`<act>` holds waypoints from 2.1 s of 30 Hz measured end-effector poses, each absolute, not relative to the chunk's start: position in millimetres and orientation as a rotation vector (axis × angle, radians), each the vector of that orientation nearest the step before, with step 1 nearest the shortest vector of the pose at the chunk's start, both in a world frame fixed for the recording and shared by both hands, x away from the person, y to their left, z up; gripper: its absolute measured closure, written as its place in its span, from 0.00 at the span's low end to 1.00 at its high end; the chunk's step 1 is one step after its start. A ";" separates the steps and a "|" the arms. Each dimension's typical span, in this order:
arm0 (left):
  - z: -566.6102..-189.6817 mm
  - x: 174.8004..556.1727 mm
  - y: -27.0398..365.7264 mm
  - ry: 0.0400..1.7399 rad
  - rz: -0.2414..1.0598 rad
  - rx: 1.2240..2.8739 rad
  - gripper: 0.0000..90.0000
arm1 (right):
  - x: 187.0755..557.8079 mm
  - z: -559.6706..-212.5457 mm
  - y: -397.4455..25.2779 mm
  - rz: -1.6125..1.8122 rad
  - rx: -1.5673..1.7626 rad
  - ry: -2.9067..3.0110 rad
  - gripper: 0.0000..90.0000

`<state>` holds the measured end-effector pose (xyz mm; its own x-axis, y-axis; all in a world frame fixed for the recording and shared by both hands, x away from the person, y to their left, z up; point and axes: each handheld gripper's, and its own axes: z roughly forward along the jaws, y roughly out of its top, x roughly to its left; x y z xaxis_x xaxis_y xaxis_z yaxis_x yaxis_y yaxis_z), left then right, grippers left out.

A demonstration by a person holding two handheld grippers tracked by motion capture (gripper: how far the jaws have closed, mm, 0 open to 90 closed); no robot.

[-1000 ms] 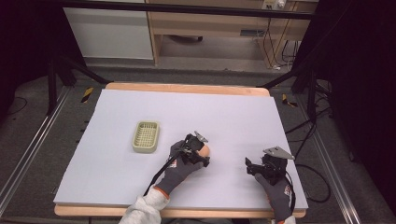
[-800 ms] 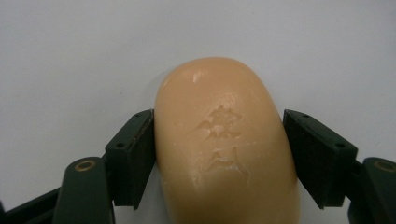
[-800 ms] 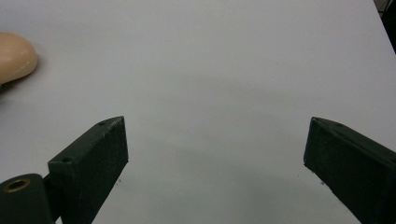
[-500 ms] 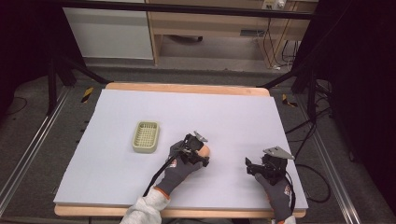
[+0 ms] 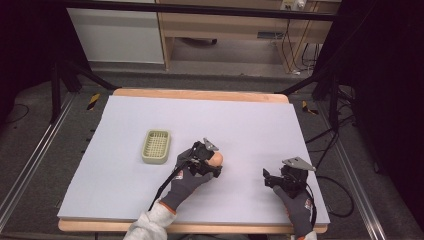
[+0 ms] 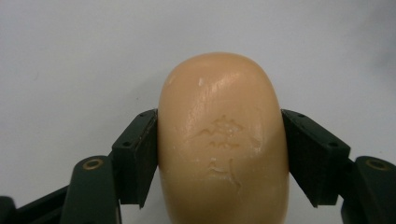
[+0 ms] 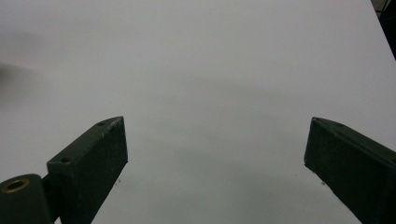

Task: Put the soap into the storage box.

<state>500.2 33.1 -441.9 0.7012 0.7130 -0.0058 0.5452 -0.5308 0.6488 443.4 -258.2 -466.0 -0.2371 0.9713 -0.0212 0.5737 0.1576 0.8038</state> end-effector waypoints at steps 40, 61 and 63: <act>-406.0 495.0 119.4 1.043 0.414 2.131 0.35 | 443.2 -466.6 -259.0 0.923 1.464 1.882 0.07; -400.7 509.7 163.8 1.164 0.473 2.048 0.35 | 442.6 -466.7 -257.9 0.920 1.460 1.889 0.07; -402.5 512.9 168.8 1.182 0.472 2.044 0.35 | 442.6 -466.6 -258.0 0.922 1.462 1.887 0.07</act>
